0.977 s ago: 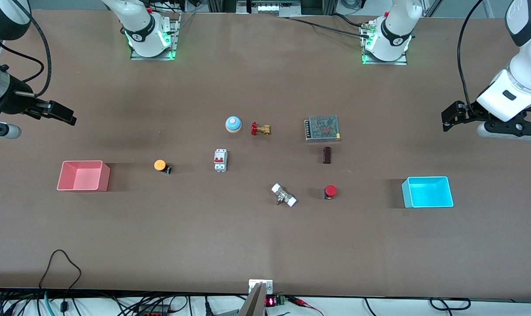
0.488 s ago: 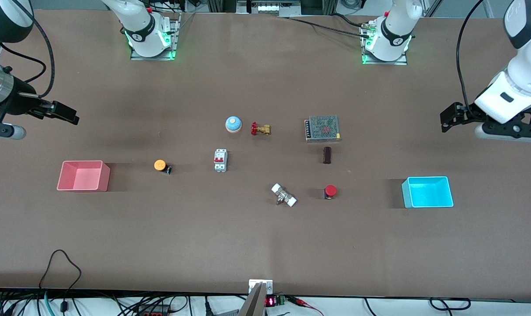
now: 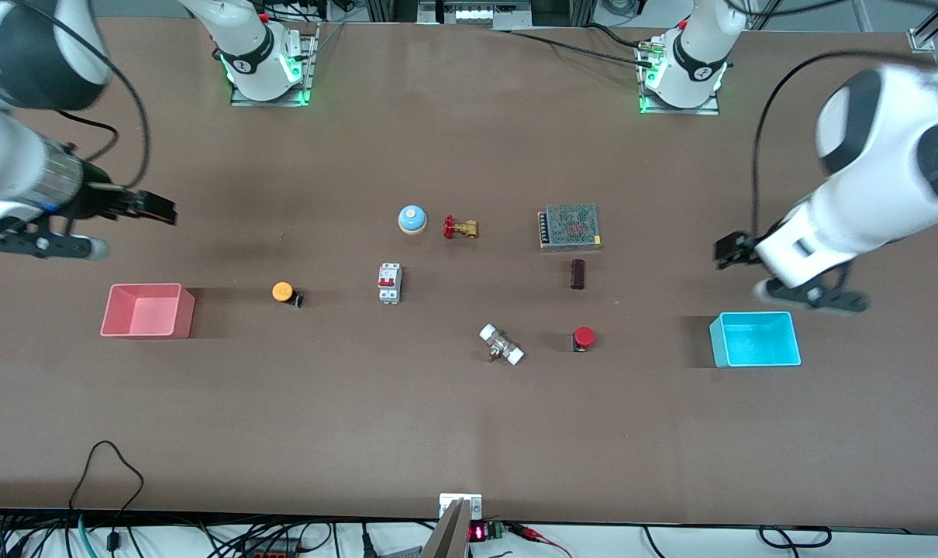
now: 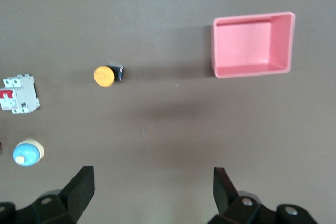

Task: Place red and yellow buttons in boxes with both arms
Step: 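Reach the right gripper to the yellow button while the left gripper reaches the red button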

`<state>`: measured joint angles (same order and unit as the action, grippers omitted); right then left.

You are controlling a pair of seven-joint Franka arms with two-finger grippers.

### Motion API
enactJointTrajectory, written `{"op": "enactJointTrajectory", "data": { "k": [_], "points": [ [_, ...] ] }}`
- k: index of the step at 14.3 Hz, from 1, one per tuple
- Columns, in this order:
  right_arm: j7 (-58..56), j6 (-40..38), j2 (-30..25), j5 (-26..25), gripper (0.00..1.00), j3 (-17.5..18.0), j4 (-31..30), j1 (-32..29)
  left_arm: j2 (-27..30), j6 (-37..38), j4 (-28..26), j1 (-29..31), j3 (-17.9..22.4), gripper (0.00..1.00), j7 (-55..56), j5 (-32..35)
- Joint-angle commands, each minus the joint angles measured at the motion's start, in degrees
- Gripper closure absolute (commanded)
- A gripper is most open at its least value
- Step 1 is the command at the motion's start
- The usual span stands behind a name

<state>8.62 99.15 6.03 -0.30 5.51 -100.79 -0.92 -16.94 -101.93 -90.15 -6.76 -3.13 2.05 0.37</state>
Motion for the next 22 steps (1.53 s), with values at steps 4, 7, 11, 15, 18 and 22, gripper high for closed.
{"op": "enactJointTrajectory", "data": {
  "k": [4, 7, 11, 15, 18, 22],
  "points": [
    [9.1, 23.9, 2.8, -1.3, 0.00, 0.8, -14.0, 5.9, -20.7, -3.9, 16.9, -9.4, 0.5, 0.00, 12.0, 0.0],
    [11.9, 29.9, 6.6, -2.2, 0.00, 0.8, -15.3, 7.5, -25.9, -14.2, 16.6, -10.2, 0.3, 0.00, 13.6, -0.4],
    [14.0, 39.2, 12.1, -2.8, 0.00, 0.8, -17.7, 7.6, -30.7, -21.8, 16.0, -12.7, 0.4, 0.00, 18.3, 0.0],
    [18.3, 42.6, 16.5, -2.8, 0.00, 0.8, -16.6, 7.7, -31.1, -24.8, 13.8, -13.7, 0.4, 0.00, 19.7, 0.2],
    [20.6, 42.3, 18.3, -2.9, 0.00, 0.8, -13.7, 7.5, -31.1, -29.0, 9.5, -13.6, 0.5, 0.00, 19.7, 0.4],
    [21.1, 42.8, 21.1, -3.4, 0.00, 0.8, -13.5, 7.6, -31.1, -29.6, 8.6, -14.2, 0.6, 0.07, 19.7, 0.4]
  ]
}}
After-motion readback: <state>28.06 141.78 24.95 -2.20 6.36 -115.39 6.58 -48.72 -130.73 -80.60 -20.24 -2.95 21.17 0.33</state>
